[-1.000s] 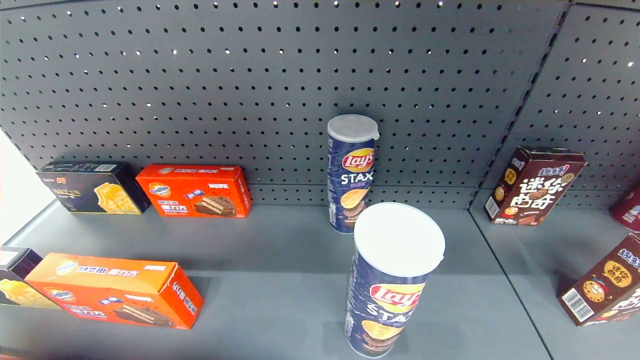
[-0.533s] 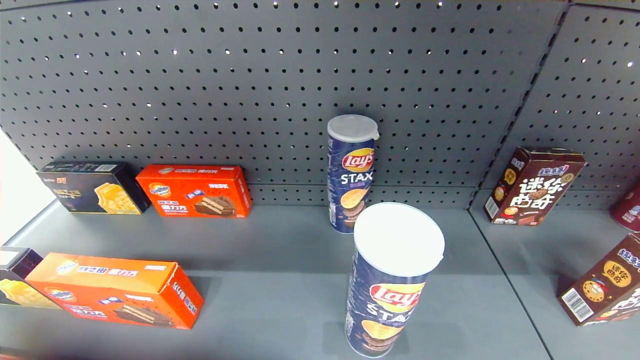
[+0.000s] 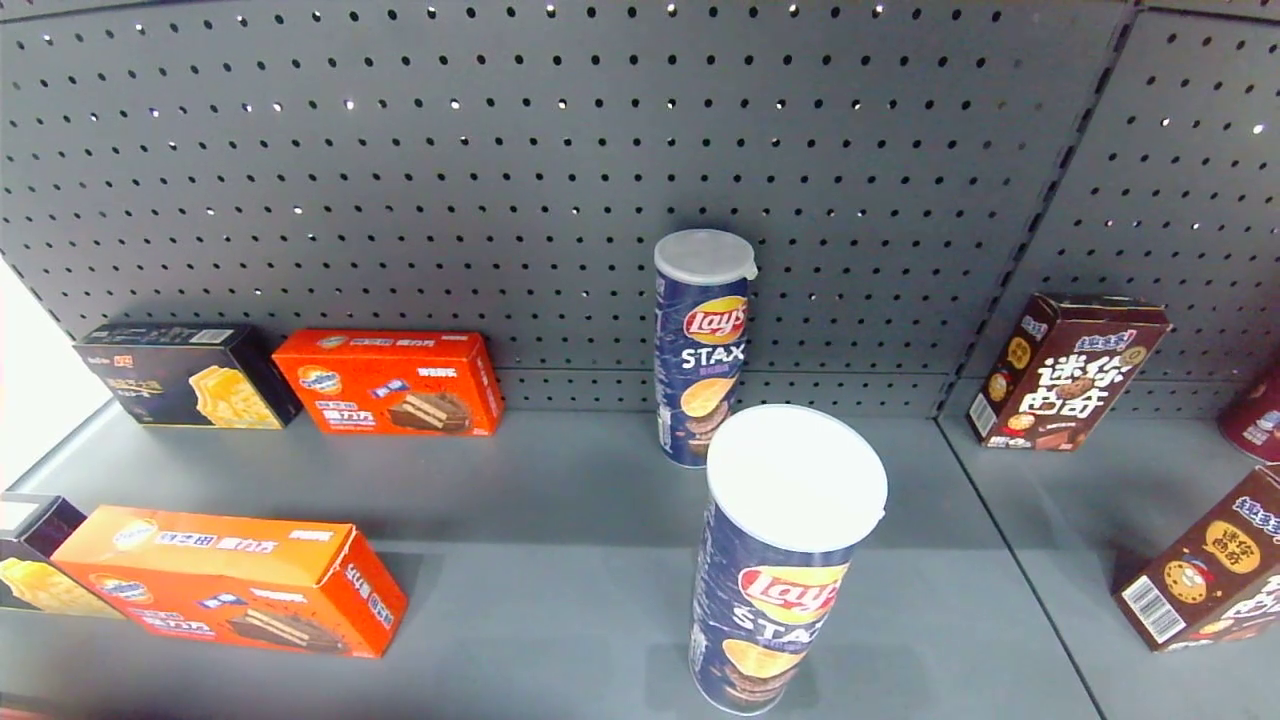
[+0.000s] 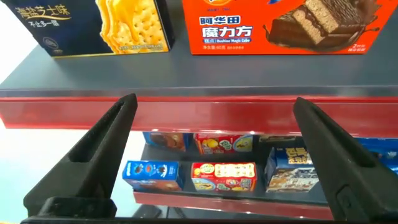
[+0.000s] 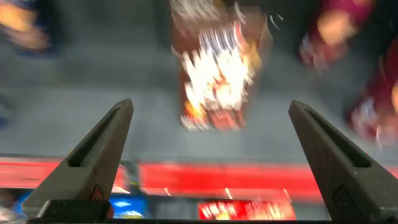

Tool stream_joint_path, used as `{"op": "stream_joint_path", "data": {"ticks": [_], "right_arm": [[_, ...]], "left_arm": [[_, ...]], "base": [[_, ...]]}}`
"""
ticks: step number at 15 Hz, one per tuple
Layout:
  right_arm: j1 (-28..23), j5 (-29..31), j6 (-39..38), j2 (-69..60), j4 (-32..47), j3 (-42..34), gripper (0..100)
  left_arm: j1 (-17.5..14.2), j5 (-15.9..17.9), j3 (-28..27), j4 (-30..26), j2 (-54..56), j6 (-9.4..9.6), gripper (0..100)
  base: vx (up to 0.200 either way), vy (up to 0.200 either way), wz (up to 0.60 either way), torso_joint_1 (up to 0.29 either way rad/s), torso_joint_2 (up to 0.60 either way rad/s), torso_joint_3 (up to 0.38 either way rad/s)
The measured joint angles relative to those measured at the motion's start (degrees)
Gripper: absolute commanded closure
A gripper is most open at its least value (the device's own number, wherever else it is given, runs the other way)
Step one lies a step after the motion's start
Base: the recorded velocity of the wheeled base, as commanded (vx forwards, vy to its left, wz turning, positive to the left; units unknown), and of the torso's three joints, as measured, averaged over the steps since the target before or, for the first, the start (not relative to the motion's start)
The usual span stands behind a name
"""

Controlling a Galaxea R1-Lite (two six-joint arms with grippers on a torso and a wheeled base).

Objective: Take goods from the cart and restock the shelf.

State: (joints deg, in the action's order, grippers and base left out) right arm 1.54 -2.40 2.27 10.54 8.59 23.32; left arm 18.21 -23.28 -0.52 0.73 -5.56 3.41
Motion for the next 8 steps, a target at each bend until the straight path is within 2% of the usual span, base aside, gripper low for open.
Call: {"op": "stream_joint_path", "data": {"ticks": [4, 6, 8], "right_arm": [[2.18, -11.98, 2.00, 13.04, -3.21, 9.73, 0], [3.34, -14.92, 3.17, 19.30, -5.95, 12.14, 0], [6.56, -15.63, 4.82, 25.03, -8.28, 14.06, 0]], "left_arm": [[0.30, 0.02, 0.00, 0.00, -0.15, -0.09, 0], [0.17, 0.02, 0.00, 0.00, -0.15, -0.09, 0], [0.13, 0.00, 0.00, 0.00, -0.15, -0.09, 0]], "base": [[0.000, 0.000, 0.00, 0.000, 0.00, 0.000], [0.000, 0.000, 0.00, 0.000, 0.00, 0.000], [0.000, 0.000, 0.00, 0.000, 0.00, 0.000]]}}
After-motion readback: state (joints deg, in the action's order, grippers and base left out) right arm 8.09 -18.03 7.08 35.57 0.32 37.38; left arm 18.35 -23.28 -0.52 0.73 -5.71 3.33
